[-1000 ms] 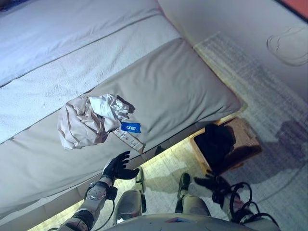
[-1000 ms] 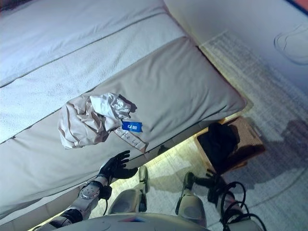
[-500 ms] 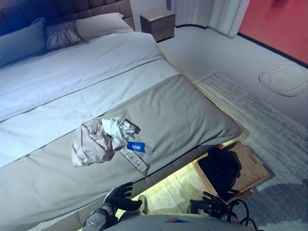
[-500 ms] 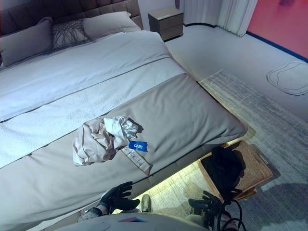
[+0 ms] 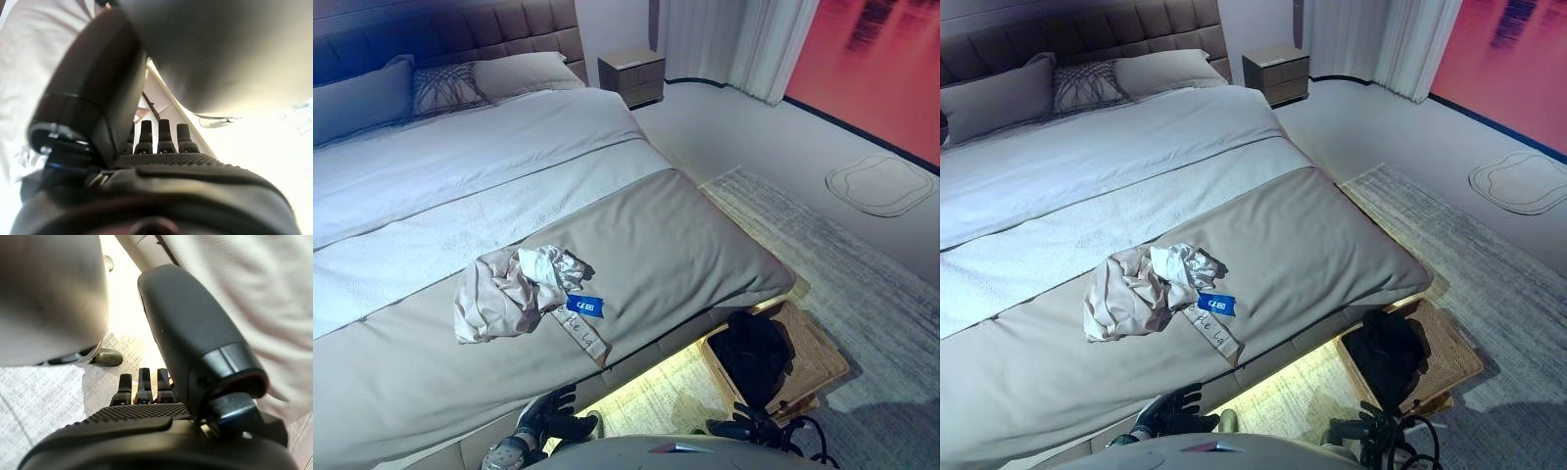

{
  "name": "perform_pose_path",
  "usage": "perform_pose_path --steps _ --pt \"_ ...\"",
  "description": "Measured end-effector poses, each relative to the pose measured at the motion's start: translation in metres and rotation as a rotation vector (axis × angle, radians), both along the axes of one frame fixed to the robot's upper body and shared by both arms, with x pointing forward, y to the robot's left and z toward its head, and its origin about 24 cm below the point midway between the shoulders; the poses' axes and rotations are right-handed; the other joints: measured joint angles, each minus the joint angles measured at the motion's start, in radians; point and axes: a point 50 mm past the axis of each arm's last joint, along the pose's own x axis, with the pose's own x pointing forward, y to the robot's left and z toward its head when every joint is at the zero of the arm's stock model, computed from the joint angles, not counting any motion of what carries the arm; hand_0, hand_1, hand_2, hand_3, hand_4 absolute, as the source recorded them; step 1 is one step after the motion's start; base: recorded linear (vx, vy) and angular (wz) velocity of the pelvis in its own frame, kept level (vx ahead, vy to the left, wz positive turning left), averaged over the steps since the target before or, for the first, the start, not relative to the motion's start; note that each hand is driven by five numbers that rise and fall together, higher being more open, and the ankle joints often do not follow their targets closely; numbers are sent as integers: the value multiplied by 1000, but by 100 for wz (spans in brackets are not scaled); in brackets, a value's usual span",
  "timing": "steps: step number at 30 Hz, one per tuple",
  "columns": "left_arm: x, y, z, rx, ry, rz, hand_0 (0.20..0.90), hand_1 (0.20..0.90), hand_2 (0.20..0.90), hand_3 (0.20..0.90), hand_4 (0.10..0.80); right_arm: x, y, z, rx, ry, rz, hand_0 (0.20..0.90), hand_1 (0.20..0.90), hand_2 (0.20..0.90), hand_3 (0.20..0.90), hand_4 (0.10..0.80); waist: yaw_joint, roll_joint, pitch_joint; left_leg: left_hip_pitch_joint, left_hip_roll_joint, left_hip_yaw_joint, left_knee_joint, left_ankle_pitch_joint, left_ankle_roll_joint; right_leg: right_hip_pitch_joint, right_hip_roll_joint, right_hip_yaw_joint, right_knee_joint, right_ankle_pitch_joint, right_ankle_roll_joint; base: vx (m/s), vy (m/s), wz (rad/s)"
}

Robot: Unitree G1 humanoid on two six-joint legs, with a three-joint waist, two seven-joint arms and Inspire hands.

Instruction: Pick up the clothes from the bed and place them into the basket

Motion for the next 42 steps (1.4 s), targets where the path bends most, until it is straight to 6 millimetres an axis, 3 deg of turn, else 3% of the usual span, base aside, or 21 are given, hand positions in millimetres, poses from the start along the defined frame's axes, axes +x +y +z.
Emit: perform_pose_path --steps 3,4,5,6,9,11,14,17,18,19,21,22,23,24,27,29,31,35,38,40,42 --pt "0 0 0 2 4 8 900 900 900 900 800 -1 -1 0 -8 -3 6 900 900 900 900 800 14 3 -2 -21 4 -13 0 0 0 5 5 -39 1 -4 -7 32 141 42" --pt "5 0 0 4 -2 -1 900 900 900 900 800 -2 0 0 -10 -10 -2 900 900 900 900 800 9 0 1 -40 12 43 8 -30 0 15 9 -80 1 -7 -13 42 268 118" --pt "16 5 3 14 -8 -23 900 900 900 900 800 -5 3 0 -24 -18 -29 900 900 900 900 800 5 -41 12 -55 16 147 32 -51 -15 20 -35 -148 -5 -23 -35 91 284 137" --pt "19 8 4 26 -13 -17 900 900 900 900 800 -4 4 0 -32 -22 -33 900 900 900 900 800 10 -51 22 -57 19 191 60 -40 2 32 -55 -182 -5 -25 -36 73 274 120" --pt "9 6 1 27 9 14 900 900 900 900 800 1 -4 4 -68 -52 -22 900 900 900 900 800 20 -25 24 -10 19 225 119 -46 -4 63 -74 -216 17 -42 -12 163 206 60" --pt "5 5 0 35 11 28 900 900 900 900 800 11 -4 6 -62 -87 -29 900 900 900 900 800 27 -37 24 31 -22 204 53 -37 4 55 -119 -209 113 -78 36 231 236 40" --pt "10 13 3 62 1 18 900 900 900 900 800 27 12 7 -11 -138 -4 900 900 900 900 800 32 -57 26 44 -60 171 17 -41 36 8 -186 -182 297 -97 58 162 253 49" --pt "29 17 8 89 -32 -24 900 900 900 900 800 53 24 16 -2 -235 47 900 900 900 900 800 33 -53 68 38 -74 91 17 -32 97 -157 -242 10 679 -7 42 143 53 115" --pt "32 17 9 94 -36 -32 900 900 900 900 800 62 24 20 -15 -266 63 900 900 900 900 800 29 -46 77 44 -77 42 21 -20 116 -196 -233 80 777 24 34 188 -212 102" --pt "32 20 9 105 -35 -31 900 900 900 900 800 69 24 24 -23 -286 75 900 900 900 900 800 16 -35 81 45 -72 -2 18 -17 126 -216 -194 128 811 -8 65 292 -405 140" --pt "33 33 12 150 -28 -33 900 900 900 900 800 92 20 35 -52 -350 99 900 900 900 900 800 -2 -41 84 27 -74 -103 14 -19 144 -196 -79 173 627 -71 63 350 -491 141" --pt "31 36 12 160 -12 -31 900 900 900 900 800 100 16 39 -82 -367 110 900 900 900 900 800 -7 -44 85 16 -78 -123 15 -18 146 -184 -50 180 505 -78 59 264 -336 92" --pt "29 40 12 173 -2 -28 900 900 900 900 800 106 12 43 -106 -379 124 900 900 900 900 800 -11 -55 84 14 -81 -141 15 -16 149 -173 -37 180 428 -77 60 271 -290 92" --pt "24 44 11 189 19 -25 900 900 900 900 800 119 -2 53 -179 -406 155 900 900 900 900 800 -16 -65 86 4 -93 -169 14 -14 153 -141 -17 182 221 -73 55 279 -231 84" --pt "10 57 12 230 44 6 900 900 900 900 800 129 -30 66 -295 -411 162 900 900 900 900 800 -7 -119 94 9 -124 -217 8 -14 149 -79 -15 210 98 -67 45 227 -209 104" --pt "6 56 11 227 41 29 900 900 900 900 800 131 -46 72 -356 -403 177 900 900 900 900 800 19 -128 93 23 -102 -201 6 -12 127 -64 -4 181 83 -56 27 116 -151 52" --pt "-4 56 10 219 46 33 900 900 900 900 800 145 -64 89 -429 -426 205 900 900 900 900 800 70 -126 93 5 -58 -185 22 -14 74 -31 34 151 31 -44 11 62 -136 16" --pt "1 60 13 219 33 13 900 900 900 900 800 200 -75 137 -516 -553 201 900 900 900 900 800 101 -131 99 -68 -26 -203 65 -7 8 -64 74 118 6 -23 -18 -154 -146 14" --pt "38 59 23 216 -67 -77 900 900 900 900 800 247 -77 188 -584 -679 163 900 900 900 900 800 131 -116 150 -193 -11 -227 109 15 -33 -173 90 92 39 -10 -36 -250 -65 13" --pt "72 48 34 184 -173 -102 900 900 900 900 800 279 -76 240 -633 -806 138 900 900 900 900 800 153 -70 229 -274 -14 -242 134 35 -53 -260 86 81 90 -3 -44 -190 50 11" --pt "92 38 42 144 -256 -98 900 900 900 900 800 297 -72 276 -660 -887 141 900 900 900 900 800 159 -30 286 -336 -27 -251 168 38 -57 -336 70 73 157 -17 -65 -135 56 13"
